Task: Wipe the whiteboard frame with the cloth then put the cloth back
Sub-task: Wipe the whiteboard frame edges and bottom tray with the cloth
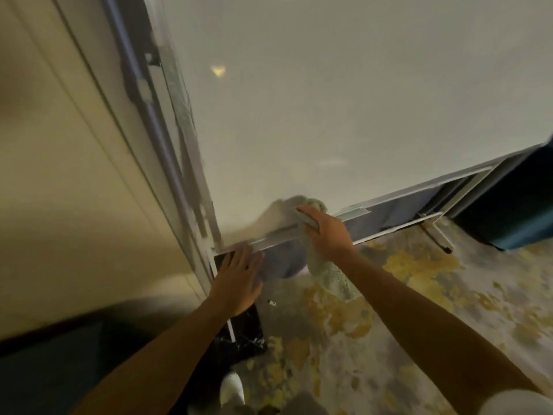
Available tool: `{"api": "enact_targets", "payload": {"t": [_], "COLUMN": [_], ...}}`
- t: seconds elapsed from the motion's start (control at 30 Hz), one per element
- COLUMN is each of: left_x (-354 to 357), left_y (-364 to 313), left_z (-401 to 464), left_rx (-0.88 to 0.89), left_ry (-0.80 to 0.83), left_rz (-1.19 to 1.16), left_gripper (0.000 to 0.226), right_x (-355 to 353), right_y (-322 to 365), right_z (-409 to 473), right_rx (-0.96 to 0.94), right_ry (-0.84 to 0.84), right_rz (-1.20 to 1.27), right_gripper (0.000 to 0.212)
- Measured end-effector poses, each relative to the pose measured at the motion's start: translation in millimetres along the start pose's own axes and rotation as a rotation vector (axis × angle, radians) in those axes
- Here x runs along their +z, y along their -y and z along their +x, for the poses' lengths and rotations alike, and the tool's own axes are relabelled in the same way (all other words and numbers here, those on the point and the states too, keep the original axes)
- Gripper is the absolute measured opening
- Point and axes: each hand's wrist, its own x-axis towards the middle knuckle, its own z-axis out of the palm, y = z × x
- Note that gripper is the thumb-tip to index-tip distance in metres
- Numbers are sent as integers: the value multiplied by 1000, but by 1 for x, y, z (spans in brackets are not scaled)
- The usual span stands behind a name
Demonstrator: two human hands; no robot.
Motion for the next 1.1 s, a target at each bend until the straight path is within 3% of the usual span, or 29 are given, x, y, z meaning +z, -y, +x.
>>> {"api": "enact_targets", "payload": {"t": [0.2,0.37,0.67,0.83,0.93,1.0,1.1], "left_x": [16,20,11,4,-23,-69,-179], "left_y": [-5,-27,-60,-57,-54,-41,-13], "left_z": [6,8,13,15,21,33,71], "left_rx": [-95,-213,-299,-344,-318,-314,-170], "left_ry": [-89,-97,-196,21,100,-48,-696], "left_rz": [-85,-114,-3,-39,-8,-12,106], "left_gripper": [76,84,72,77,62,51,45], "right_x": [18,40,57,62,65,65,63], "right_y": [6,9,-20,-20,-15,-14,-11], "right_z": [27,31,23,19,20,22,22], "right_rx": [-245,-492,-690,-635,-651,-652,-636], "right_ry": [136,185,162,247,276,282,286], "right_rz": [-247,-381,-464,-496,-513,-505,-527], "right_gripper": [45,65,56,54,50,52,59]}}
